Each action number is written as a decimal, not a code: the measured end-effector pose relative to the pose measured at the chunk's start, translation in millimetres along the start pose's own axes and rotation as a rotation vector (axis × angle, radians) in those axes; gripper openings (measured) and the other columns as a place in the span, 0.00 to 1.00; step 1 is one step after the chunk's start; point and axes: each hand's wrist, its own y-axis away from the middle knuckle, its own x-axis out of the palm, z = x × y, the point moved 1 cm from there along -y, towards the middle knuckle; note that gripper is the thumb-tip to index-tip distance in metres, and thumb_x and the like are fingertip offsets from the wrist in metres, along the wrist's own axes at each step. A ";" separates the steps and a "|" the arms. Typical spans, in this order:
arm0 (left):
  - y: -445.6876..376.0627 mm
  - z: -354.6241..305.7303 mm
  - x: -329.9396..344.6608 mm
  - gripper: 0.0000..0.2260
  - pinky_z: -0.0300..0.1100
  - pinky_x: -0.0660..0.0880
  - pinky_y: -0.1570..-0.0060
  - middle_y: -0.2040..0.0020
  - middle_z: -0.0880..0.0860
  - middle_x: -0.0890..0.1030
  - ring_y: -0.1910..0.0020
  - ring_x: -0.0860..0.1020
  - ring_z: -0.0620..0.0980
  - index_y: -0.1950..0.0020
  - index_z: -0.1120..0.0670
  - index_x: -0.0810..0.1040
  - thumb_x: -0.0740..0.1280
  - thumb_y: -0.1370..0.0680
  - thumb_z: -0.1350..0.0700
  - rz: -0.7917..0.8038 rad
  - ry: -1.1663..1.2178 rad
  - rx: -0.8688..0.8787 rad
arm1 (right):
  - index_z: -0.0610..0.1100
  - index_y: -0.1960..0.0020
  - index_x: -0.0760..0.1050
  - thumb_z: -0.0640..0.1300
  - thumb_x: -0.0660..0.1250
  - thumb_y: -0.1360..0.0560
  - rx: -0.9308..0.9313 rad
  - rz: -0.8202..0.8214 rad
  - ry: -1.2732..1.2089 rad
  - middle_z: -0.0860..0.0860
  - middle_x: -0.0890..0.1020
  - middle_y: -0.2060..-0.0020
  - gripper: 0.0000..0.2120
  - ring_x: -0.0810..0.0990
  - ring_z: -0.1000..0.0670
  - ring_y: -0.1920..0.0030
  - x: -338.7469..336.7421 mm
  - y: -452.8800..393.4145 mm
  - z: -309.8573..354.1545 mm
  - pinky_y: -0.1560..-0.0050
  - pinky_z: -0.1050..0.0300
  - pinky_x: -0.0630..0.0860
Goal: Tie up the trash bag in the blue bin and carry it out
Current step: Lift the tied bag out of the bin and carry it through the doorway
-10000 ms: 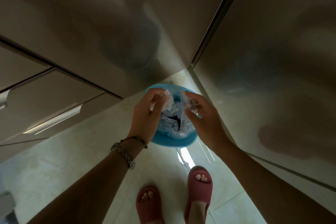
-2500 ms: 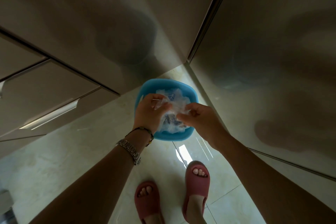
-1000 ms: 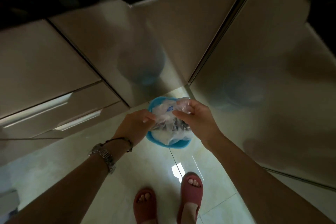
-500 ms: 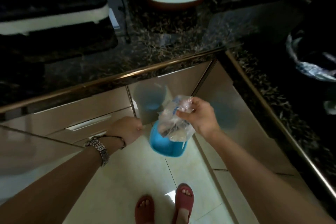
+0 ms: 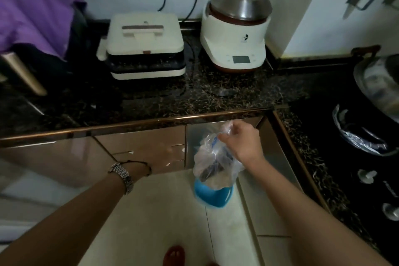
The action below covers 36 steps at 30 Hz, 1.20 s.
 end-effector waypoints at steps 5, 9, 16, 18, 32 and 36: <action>53.4 5.1 -2.8 0.13 0.45 0.73 0.48 0.44 0.53 0.80 0.49 0.77 0.53 0.46 0.55 0.79 0.58 0.22 0.50 -0.118 0.078 -0.212 | 0.51 0.69 0.73 0.45 0.71 0.33 -0.134 0.102 0.056 0.51 0.79 0.66 0.09 0.81 0.45 0.58 -0.2 12.8 28.9 0.58 0.53 0.75; 105.0 23.9 3.0 0.10 0.48 0.74 0.47 0.43 0.56 0.81 0.45 0.78 0.56 0.52 0.52 0.77 0.60 0.23 0.47 -0.160 0.116 -0.333 | 0.49 0.62 0.77 0.45 0.70 0.32 -0.348 0.176 0.145 0.52 0.80 0.64 0.03 0.79 0.49 0.59 13.1 32.6 59.9 0.56 0.53 0.75; 208.7 67.3 23.1 0.16 0.46 0.73 0.47 0.43 0.55 0.79 0.44 0.77 0.55 0.45 0.54 0.78 0.60 0.23 0.45 -0.226 0.238 -0.605 | 0.42 0.52 0.78 0.48 0.65 0.26 -0.547 0.362 0.248 0.46 0.81 0.55 0.09 0.79 0.46 0.51 66.6 89.3 111.3 0.47 0.53 0.73; 238.7 83.4 30.2 0.16 0.46 0.73 0.48 0.44 0.55 0.80 0.44 0.78 0.55 0.46 0.54 0.79 0.60 0.23 0.44 -0.228 0.238 -0.675 | 0.43 0.51 0.78 0.48 0.66 0.26 -0.590 0.420 0.264 0.46 0.80 0.56 0.09 0.79 0.46 0.50 85.0 109.9 127.6 0.46 0.51 0.74; 435.9 244.0 97.4 0.20 0.44 0.74 0.46 0.40 0.53 0.79 0.42 0.77 0.54 0.41 0.52 0.78 0.58 0.23 0.42 -0.195 0.377 -1.033 | 0.43 0.52 0.78 0.44 0.74 0.31 -0.794 0.797 0.236 0.49 0.80 0.57 0.11 0.78 0.48 0.54 251.8 288.9 259.1 0.55 0.57 0.72; 482.8 293.3 101.2 0.20 0.47 0.76 0.45 0.42 0.54 0.80 0.44 0.78 0.54 0.41 0.54 0.78 0.57 0.22 0.42 -0.230 0.375 -1.097 | 0.41 0.52 0.79 0.45 0.74 0.32 -0.841 0.815 0.220 0.45 0.83 0.54 0.12 0.81 0.45 0.51 299.7 332.2 296.1 0.49 0.51 0.77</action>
